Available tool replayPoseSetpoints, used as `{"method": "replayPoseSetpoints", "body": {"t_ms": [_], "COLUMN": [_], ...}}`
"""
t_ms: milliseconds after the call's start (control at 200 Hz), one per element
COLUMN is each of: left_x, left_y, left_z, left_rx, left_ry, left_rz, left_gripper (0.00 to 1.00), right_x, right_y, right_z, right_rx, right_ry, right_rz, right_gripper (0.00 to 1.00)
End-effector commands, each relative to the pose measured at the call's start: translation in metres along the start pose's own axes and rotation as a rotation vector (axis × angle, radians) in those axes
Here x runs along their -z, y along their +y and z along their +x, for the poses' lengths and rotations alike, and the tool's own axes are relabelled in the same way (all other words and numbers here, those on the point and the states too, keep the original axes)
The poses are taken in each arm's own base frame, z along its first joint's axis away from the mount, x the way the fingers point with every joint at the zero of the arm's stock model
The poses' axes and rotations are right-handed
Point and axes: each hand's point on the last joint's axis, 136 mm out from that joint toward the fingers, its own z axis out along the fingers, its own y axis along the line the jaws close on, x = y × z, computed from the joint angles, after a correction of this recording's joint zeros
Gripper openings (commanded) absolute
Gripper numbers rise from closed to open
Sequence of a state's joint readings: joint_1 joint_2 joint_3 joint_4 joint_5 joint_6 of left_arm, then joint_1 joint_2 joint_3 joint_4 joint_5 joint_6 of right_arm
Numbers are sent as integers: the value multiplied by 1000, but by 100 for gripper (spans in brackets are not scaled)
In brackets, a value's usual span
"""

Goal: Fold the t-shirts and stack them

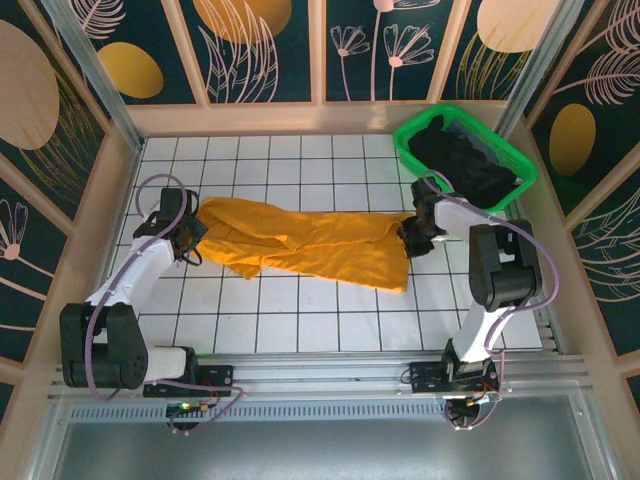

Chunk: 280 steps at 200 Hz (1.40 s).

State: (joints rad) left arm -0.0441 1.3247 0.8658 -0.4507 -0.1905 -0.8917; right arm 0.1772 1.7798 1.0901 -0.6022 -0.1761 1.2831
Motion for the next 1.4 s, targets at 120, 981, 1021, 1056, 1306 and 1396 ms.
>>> {"method": "replayPoseSetpoints", "body": {"t_ms": [120,981,1021,1056,1306,1396], "left_x": [3,-3,-3,-3,-1,-1], "left_y": [0,-5,-5,-5,-4,-3], "left_z": [0,1,1,1,1,2], "left_rx": [15,6,7,7,1,4], "left_ry": [-7,7,6,7,5,6], "left_rz": [26,34,36,36,34,34], "left_gripper": [0,0,0,0,0,0], "right_x": [-4,7,8,9,15,14], "right_y": [-6,-26,-26,-25,-24,-29], "right_z": [-9,1,1,1,10,15], "right_rx": [-109,-129,-128,-126,-105,-113], "right_ry": [11,23,19,19,48,60], "right_rz": [11,24,23,20,6,11], "right_gripper": [31,21,22,23,24,24]}}
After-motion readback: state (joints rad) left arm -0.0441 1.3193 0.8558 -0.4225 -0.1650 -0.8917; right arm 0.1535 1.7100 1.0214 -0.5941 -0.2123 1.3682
